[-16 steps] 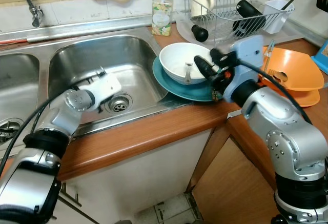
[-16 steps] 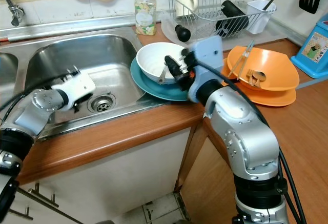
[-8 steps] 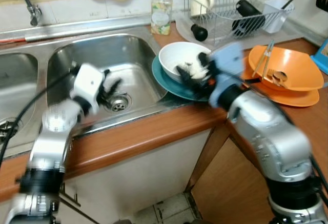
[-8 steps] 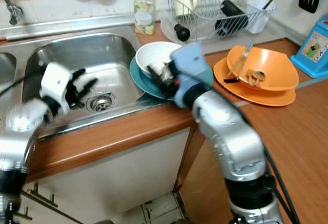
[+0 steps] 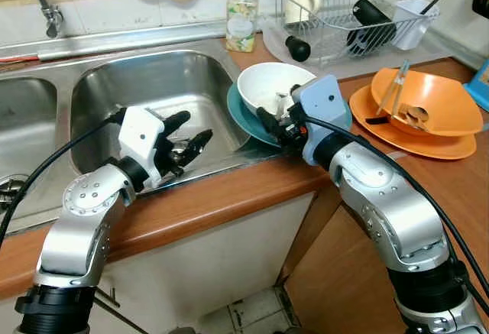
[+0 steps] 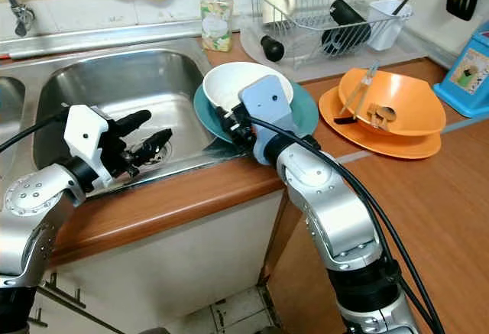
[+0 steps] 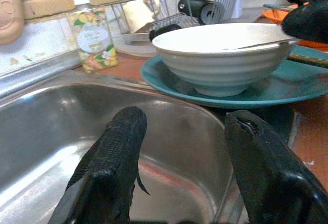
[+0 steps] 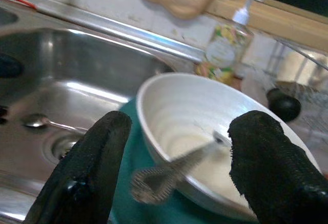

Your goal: Kitchen organization

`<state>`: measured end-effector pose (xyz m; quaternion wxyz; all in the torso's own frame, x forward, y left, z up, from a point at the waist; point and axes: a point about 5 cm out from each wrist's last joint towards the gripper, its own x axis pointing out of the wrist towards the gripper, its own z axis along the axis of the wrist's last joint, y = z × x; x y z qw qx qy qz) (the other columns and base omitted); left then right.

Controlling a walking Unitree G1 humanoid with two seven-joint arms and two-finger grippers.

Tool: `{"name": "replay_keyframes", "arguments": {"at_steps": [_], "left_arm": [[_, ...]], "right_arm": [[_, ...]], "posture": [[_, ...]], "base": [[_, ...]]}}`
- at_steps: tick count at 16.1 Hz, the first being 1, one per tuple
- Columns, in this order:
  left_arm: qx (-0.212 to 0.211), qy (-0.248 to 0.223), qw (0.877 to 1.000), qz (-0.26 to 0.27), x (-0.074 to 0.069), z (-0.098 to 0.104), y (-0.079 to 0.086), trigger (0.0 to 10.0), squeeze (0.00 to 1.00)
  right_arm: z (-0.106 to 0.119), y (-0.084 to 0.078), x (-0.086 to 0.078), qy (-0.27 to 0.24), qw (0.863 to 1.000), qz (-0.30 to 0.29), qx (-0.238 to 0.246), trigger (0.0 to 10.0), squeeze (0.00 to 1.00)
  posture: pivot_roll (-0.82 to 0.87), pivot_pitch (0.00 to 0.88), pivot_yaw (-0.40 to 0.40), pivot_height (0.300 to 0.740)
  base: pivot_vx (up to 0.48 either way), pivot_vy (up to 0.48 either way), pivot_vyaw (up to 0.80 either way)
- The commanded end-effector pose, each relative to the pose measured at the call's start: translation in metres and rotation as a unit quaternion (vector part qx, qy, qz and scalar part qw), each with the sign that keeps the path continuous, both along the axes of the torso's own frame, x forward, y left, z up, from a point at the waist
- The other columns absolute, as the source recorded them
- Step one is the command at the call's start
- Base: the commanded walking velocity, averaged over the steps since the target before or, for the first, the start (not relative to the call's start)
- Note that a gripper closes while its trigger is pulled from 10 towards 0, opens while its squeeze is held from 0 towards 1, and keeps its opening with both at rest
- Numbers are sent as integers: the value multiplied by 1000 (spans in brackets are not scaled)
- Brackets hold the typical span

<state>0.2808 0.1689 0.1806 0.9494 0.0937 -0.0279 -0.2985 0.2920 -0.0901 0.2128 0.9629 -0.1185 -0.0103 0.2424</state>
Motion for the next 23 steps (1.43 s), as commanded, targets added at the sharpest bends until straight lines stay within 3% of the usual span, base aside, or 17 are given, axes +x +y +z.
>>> {"name": "replay_keyframes", "arguments": {"at_steps": [1,8,11,12,23], "left_arm": [[0,0,1000,-17,-2,3,-7,10000,0],[1,15,998,-64,-12,8,-20,10000,0],[-4,14,997,-72,-13,10,-26,10000,0],[-5,15,997,-76,-14,10,-29,10000,0],[-6,18,996,-92,-15,12,-38,10000,0]], "right_arm": [[-4,-9,2,6,1000,-28,2,10000,0],[-9,-37,-2,28,994,-80,67,10000,0],[-11,-36,-3,45,993,-64,91,1333,0],[-12,-35,-3,49,992,-60,97,0,0],[-20,-33,1,67,991,-54,105,0,0]], "posture": [[-46,0,-20,740],[-54,0,-8,740],[-54,0,-8,740],[-54,0,-8,740],[-46,0,-18,740]], "base": [[0,0,0],[0,0,0],[0,0,0],[0,0,0],[0,0,0]]}}
